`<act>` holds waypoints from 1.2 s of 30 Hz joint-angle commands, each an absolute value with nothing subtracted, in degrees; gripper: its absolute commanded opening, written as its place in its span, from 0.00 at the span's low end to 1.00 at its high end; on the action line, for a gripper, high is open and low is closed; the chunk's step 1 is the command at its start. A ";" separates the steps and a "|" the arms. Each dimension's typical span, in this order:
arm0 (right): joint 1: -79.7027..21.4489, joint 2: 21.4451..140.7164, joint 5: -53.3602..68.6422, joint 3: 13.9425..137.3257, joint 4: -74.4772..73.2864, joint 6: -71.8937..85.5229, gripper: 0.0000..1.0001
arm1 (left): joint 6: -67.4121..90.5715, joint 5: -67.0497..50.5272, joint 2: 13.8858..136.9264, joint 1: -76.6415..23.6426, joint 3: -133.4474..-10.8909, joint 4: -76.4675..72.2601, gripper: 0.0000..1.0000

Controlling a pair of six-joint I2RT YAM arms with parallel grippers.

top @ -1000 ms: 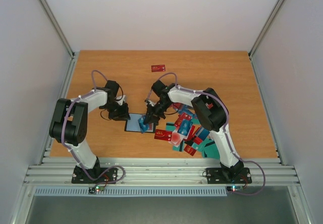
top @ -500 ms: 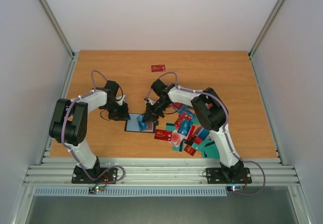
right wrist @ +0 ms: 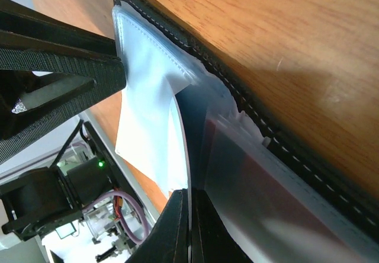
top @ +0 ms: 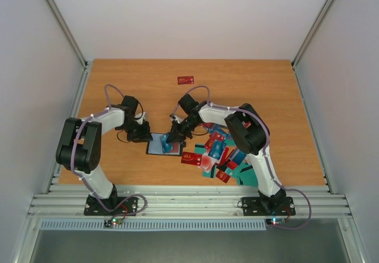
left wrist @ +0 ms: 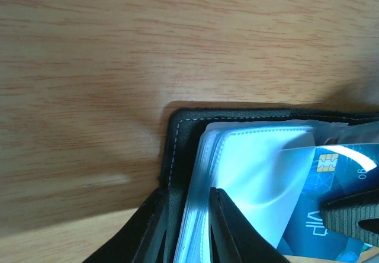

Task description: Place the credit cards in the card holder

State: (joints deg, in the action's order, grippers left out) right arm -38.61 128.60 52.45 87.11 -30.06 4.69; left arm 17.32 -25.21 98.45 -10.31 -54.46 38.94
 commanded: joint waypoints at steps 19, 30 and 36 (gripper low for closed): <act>-39.40 125.16 45.48 74.68 -11.24 21.50 0.01 | 16.70 -24.35 97.92 -10.85 -52.88 41.64 0.23; -40.63 124.59 43.24 71.67 -6.14 25.28 0.01 | 16.61 -25.04 97.71 -10.88 -52.21 41.77 0.23; -41.13 124.35 41.60 70.41 -4.24 26.60 0.01 | 16.68 -25.57 98.00 -10.89 -52.38 41.78 0.23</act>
